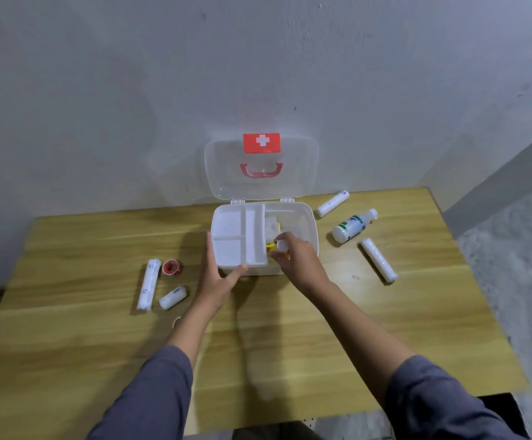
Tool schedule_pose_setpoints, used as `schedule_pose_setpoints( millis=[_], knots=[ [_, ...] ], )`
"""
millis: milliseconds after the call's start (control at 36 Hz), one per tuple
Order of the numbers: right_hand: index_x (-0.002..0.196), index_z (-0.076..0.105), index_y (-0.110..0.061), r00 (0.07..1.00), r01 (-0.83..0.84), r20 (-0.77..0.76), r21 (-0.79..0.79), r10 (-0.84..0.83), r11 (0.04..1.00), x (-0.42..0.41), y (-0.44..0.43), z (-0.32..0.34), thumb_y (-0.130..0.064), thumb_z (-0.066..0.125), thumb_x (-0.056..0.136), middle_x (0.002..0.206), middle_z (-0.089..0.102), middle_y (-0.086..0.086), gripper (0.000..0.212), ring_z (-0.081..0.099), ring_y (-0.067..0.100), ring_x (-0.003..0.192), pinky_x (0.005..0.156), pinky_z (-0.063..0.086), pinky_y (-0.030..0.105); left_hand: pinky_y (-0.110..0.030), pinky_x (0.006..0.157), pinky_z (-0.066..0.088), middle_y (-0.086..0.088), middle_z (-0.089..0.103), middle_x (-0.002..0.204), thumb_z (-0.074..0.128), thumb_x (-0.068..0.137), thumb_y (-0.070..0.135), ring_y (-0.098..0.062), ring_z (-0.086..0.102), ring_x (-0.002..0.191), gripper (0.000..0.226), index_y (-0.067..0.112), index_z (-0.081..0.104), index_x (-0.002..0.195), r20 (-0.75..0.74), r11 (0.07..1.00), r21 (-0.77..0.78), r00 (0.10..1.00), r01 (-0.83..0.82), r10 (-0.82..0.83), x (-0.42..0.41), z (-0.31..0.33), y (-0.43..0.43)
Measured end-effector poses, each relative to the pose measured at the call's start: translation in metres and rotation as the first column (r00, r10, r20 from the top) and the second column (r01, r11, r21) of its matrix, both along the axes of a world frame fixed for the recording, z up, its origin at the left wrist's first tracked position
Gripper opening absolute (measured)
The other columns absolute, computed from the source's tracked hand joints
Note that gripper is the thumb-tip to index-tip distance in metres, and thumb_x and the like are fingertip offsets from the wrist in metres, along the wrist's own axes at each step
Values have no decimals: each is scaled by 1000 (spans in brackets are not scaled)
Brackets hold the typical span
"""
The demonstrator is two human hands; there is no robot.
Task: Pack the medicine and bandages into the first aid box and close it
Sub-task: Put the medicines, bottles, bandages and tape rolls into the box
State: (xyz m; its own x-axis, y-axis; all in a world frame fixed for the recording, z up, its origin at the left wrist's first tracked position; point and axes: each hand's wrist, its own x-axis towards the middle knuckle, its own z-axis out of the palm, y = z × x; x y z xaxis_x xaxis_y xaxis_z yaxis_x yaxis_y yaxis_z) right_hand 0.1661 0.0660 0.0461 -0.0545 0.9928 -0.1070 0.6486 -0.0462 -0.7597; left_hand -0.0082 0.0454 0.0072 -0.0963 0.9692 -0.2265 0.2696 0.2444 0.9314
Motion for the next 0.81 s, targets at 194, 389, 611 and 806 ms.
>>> schedule_pose_setpoints(
  millis=[194,389,611,806],
  knots=[
    [117,58,-10,997,-44,-65,23,45,999,12,5,9,-30,62,87,117,64,8,37,60,23,107,93,50,39,-33,114,18,10,8,157,71,79,22,-6,12,141,100,33,-2,147,2,1000,-14,1000,6,-6,-2,1,-1],
    [119,55,-2,891,429,-218,125,-397,895,68,22,0,-17,54,91,121,60,13,31,55,23,111,95,42,29,-27,113,16,22,11,147,71,80,23,3,12,136,98,33,0,147,35,1000,-6,999,-12,12,-1,-5,-1],
    [138,28,4,735,674,-65,-39,-675,737,109,65,-54,-25,53,91,143,33,20,60,31,31,133,108,24,30,-21,109,16,23,10,149,67,72,36,8,12,136,99,33,2,147,68,999,17,997,-48,47,3,-9,-5],
    [126,38,-1,650,746,-54,-143,-758,651,101,92,-66,-23,60,85,133,43,14,52,48,32,119,100,41,41,-33,118,15,17,8,156,67,66,49,3,10,141,103,39,2,145,64,999,26,997,-40,38,0,-12,-5]
  ],
)
